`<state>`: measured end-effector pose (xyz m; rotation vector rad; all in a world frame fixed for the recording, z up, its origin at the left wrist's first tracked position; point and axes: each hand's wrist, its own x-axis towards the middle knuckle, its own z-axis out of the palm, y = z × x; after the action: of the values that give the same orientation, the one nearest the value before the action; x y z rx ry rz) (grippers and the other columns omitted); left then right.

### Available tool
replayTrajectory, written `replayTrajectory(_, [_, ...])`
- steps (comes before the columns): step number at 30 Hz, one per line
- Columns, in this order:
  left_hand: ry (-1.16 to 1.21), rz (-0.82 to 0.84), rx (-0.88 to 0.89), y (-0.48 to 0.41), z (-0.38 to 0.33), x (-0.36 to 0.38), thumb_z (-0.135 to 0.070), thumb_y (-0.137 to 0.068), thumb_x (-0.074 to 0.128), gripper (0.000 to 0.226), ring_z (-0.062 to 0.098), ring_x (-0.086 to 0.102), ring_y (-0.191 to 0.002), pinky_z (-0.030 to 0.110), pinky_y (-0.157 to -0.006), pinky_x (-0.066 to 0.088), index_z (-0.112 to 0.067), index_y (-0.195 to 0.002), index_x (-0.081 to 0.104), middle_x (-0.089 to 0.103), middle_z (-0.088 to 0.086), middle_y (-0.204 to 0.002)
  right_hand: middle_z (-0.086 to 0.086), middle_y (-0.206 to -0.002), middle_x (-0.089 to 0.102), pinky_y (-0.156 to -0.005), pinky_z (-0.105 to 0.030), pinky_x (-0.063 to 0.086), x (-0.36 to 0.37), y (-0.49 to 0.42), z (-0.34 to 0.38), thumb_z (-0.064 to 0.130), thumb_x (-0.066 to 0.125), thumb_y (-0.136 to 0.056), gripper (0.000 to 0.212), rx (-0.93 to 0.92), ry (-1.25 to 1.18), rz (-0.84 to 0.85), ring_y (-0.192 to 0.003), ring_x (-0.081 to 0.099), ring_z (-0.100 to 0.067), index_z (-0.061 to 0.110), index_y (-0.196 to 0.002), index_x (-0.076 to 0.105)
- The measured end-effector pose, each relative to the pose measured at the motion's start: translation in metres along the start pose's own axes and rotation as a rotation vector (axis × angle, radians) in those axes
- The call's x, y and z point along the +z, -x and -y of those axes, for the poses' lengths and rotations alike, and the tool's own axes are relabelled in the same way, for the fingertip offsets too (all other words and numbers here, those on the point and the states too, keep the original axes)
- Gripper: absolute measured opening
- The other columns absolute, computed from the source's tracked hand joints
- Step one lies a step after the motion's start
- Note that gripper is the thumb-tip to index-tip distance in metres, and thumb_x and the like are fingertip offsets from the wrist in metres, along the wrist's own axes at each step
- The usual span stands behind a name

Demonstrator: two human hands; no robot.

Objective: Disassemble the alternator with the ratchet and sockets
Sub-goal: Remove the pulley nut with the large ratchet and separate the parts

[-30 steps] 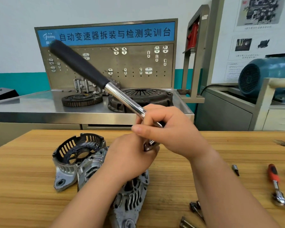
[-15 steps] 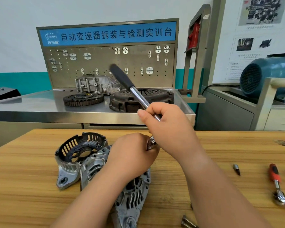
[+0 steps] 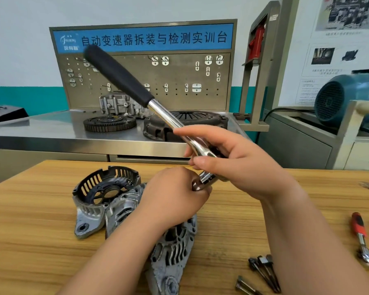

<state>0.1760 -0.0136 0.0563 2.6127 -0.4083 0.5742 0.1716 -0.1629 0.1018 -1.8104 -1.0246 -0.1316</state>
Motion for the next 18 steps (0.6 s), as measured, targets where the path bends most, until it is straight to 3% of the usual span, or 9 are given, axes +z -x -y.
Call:
replayTrajectory(2, [0.014, -0.008, 0.043, 0.002, 0.0, 0.0, -0.048, -0.083, 0.056, 0.033, 0.008, 0.055, -0.061, 0.022, -0.052, 0.04, -0.026, -0.059, 0.048, 0.055, -0.007, -0.057, 0.001, -0.093, 0.063, -0.064, -0.012, 0.047, -0.003, 0.001, 0.0, -0.005, 0.056, -0.088, 0.043, -0.045, -0.078, 0.061, -0.081, 0.059, 0.001, 0.027, -0.116, 0.067])
replayTrajectory(5, [0.005, -0.015, 0.072, 0.001, 0.0, 0.001, -0.047, -0.085, 0.054, 0.027, 0.011, 0.053, -0.063, 0.024, -0.05, 0.036, -0.034, -0.064, 0.042, 0.051, -0.011, -0.059, 0.007, -0.091, 0.064, -0.059, -0.006, 0.044, -0.001, -0.001, 0.004, -0.009, 0.056, -0.087, 0.037, -0.054, -0.073, 0.066, -0.074, 0.06, 0.004, 0.018, -0.109, 0.069])
replayTrajectory(7, [-0.014, -0.015, 0.039, 0.0, 0.001, 0.002, -0.046, -0.087, 0.052, 0.035, 0.014, 0.053, -0.062, 0.026, -0.051, 0.035, -0.026, -0.06, 0.042, 0.052, -0.006, -0.058, 0.004, -0.089, 0.064, -0.058, -0.01, 0.045, 0.002, -0.003, 0.006, -0.006, 0.057, -0.089, 0.039, -0.01, -0.089, -0.005, -0.071, 0.059, 0.004, 0.025, -0.109, 0.071])
replayTrajectory(11, [-0.035, -0.024, 0.016, 0.0, -0.001, 0.003, -0.038, -0.088, 0.051, 0.047, 0.018, 0.043, -0.051, 0.026, -0.046, 0.026, -0.019, -0.048, 0.034, 0.04, -0.002, -0.046, 0.015, -0.082, 0.067, -0.074, -0.024, 0.056, 0.015, -0.009, 0.005, 0.006, 0.058, -0.092, 0.039, 0.189, -0.104, -0.256, -0.073, 0.065, -0.006, 0.041, -0.098, 0.073])
replayTrajectory(14, [-0.072, -0.019, 0.021, 0.0, -0.002, 0.003, -0.038, -0.089, 0.048, 0.047, 0.023, 0.044, -0.055, 0.027, -0.047, 0.027, -0.019, -0.05, 0.032, 0.039, -0.002, -0.047, 0.016, -0.08, 0.062, -0.067, -0.027, 0.056, 0.023, -0.014, 0.005, 0.011, 0.051, -0.094, 0.032, 0.341, -0.016, -0.39, -0.06, 0.064, -0.006, 0.038, -0.091, 0.069])
replayTrajectory(16, [-0.087, -0.01, 0.018, 0.0, -0.003, 0.004, -0.039, -0.089, 0.047, 0.045, 0.023, 0.048, -0.057, 0.028, -0.048, 0.03, -0.018, -0.052, 0.034, 0.042, -0.002, -0.049, 0.014, -0.068, 0.057, -0.068, -0.032, 0.052, 0.022, -0.014, 0.001, 0.013, 0.047, -0.093, 0.031, 0.414, 0.115, -0.426, -0.063, 0.06, -0.007, 0.033, -0.083, 0.068])
replayTrajectory(18, [-0.111, -0.005, 0.029, 0.0, -0.005, 0.005, -0.039, -0.089, 0.047, 0.041, 0.022, 0.054, -0.062, 0.027, -0.05, 0.032, -0.018, -0.056, 0.04, 0.047, -0.001, -0.053, 0.013, -0.062, 0.059, -0.066, -0.03, 0.047, 0.018, -0.013, 0.001, 0.013, 0.046, -0.09, 0.033, 0.465, 0.174, -0.418, -0.071, 0.055, -0.007, 0.03, -0.073, 0.069])
